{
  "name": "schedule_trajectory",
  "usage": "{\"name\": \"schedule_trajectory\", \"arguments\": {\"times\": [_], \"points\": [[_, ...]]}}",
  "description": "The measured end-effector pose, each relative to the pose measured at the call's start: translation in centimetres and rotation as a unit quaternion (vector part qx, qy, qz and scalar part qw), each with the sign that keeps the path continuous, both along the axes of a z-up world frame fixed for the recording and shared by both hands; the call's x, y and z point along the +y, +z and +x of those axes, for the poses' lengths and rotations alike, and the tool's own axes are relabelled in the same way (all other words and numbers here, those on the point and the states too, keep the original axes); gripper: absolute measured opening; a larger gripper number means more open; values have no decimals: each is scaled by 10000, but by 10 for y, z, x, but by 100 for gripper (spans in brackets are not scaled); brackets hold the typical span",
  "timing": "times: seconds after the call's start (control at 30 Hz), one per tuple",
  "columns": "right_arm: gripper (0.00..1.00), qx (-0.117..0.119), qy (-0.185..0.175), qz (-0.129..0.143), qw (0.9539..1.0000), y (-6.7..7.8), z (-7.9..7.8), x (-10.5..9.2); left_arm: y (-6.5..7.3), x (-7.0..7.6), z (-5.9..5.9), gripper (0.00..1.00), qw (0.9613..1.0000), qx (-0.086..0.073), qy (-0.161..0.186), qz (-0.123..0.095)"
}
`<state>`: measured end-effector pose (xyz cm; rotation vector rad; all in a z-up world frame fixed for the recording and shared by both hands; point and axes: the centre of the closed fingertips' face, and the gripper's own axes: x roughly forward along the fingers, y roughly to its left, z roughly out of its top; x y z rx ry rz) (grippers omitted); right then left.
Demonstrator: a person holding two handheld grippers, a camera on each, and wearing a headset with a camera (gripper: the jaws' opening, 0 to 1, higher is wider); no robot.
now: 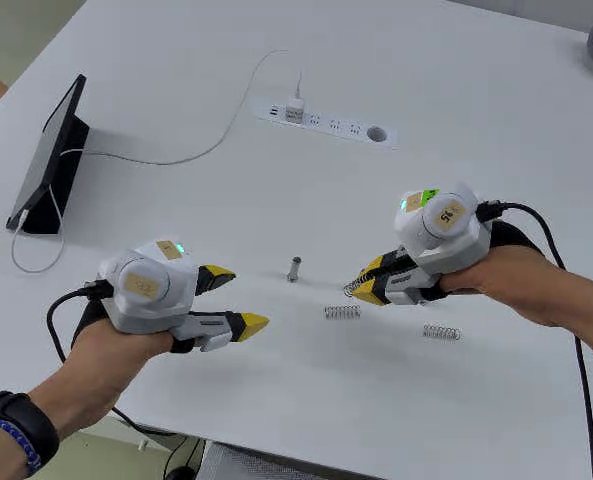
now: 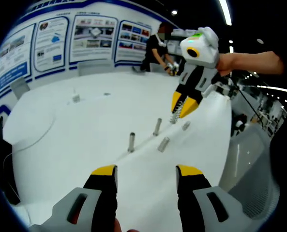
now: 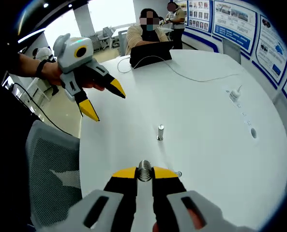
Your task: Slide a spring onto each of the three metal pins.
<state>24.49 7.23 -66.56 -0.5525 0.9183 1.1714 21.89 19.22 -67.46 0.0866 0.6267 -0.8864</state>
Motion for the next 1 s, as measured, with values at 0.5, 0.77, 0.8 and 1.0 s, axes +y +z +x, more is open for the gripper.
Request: {"name": "schedule_trajectory", "arguments": {"times": [0.5,0.77,0.8,1.0], "points": [[12,-73,118,-95,9999,-9,37,21,-1,10,0,57,9998,24,180,-22],[12,-77,295,-160,9994,-14,43,32,-3,17,-1,61,9997,33,224,42],[12,-77,311,-165,9994,-15,44,33,-3,18,0,61,9997,33,238,49],[12,-78,386,-198,9990,-18,47,39,-3,23,0,62,9995,67,324,2]]}}
